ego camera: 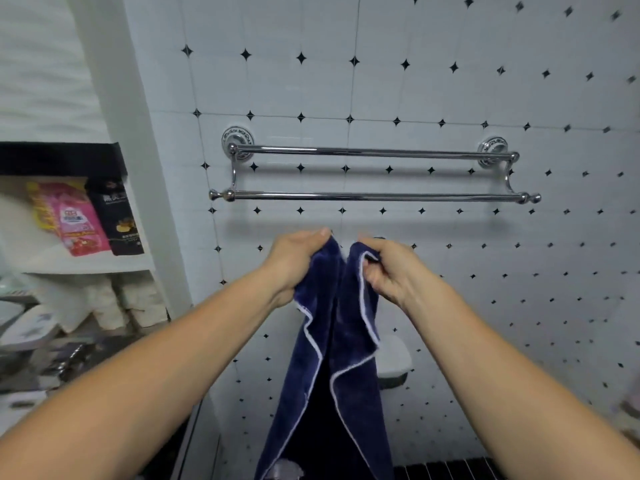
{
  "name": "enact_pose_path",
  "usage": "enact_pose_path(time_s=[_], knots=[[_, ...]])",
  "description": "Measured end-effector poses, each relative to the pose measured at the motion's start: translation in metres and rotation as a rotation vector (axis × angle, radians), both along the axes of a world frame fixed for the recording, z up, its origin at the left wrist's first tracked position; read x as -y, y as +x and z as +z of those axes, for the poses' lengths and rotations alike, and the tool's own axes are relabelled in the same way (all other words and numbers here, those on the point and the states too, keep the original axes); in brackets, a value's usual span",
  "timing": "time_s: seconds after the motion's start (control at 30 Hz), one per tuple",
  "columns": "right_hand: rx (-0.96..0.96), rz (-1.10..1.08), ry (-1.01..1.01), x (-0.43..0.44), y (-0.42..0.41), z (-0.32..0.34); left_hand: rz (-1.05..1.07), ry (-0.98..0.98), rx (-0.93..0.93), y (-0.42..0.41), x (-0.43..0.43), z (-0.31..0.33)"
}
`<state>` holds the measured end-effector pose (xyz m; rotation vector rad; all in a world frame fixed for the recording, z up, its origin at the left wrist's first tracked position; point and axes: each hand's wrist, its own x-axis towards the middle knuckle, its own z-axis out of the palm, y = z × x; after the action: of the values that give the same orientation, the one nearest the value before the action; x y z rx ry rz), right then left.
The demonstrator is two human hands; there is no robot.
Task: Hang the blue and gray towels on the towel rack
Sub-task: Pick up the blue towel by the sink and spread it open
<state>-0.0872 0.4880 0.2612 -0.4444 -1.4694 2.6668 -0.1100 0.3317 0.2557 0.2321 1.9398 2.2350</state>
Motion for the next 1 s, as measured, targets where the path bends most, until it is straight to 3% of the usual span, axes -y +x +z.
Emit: enact_pose_path(time_s=[0.2,0.33,0.6,0.73,0.87,1.0], knots=[[-0.094,-0.37,-0.214,0.041,0.0,0.0,-0.029,0.095,0.078,0.016,-0.002,0.0],[-0.153,-0.503,-0.27,0.052,0.0,-0.003,-0.079,0.142,0.099,0.023,0.005,-0.001],[-0.173,-0.619,-0.23,0.055,0.0,-0.002,0.133,0.032,0.009,0.021,0.019,0.005],[-0.145,-0.684,-0.137,0.069,-0.002,-0.004,0.117,0.04,-0.039,0.023,0.013,0.002],[-0.07,-0.693,-0.049,0.071,-0.004,-0.011,-0.017,0.182,-0.03,0.028,0.02,-0.002],[-0.092,-0.648,-0.11,0.08,0.001,-0.014,0.064,-0.005,-0.136,0.03,0.023,-0.008]])
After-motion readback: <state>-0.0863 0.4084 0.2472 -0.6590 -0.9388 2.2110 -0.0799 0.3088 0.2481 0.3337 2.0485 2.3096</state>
